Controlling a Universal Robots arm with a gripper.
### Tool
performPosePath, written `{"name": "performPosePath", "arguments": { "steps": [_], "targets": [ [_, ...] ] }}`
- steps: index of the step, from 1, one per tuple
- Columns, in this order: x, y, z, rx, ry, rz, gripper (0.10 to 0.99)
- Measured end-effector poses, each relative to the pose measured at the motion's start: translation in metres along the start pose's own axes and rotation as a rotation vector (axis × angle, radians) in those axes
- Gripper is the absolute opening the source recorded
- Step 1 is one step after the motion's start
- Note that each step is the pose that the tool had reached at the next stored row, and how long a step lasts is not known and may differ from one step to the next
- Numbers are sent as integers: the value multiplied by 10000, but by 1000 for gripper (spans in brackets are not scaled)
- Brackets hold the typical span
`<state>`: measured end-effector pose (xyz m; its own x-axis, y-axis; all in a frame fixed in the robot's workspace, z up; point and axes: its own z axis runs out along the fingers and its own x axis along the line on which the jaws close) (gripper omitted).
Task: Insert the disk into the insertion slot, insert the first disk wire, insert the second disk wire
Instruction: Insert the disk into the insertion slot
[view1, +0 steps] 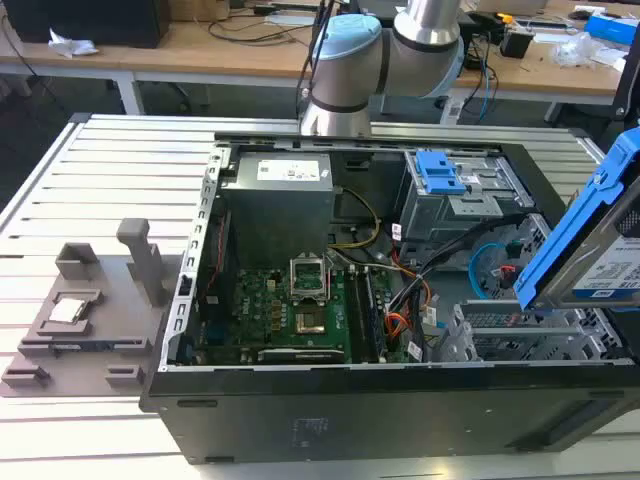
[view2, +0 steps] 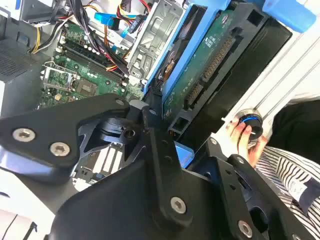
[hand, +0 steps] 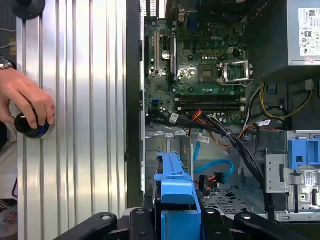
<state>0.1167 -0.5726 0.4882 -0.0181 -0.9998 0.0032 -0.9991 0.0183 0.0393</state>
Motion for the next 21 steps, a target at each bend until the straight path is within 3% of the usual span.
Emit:
{"name": "performPosePath", "arguments": {
  "steps": [6,15,21],
  "targets": [
    [1,66,122,0,-3,-2,365],
    [0,61,326,0,-1,0,365],
    [0,57,403,0,-2,0,365]
  ]
}}
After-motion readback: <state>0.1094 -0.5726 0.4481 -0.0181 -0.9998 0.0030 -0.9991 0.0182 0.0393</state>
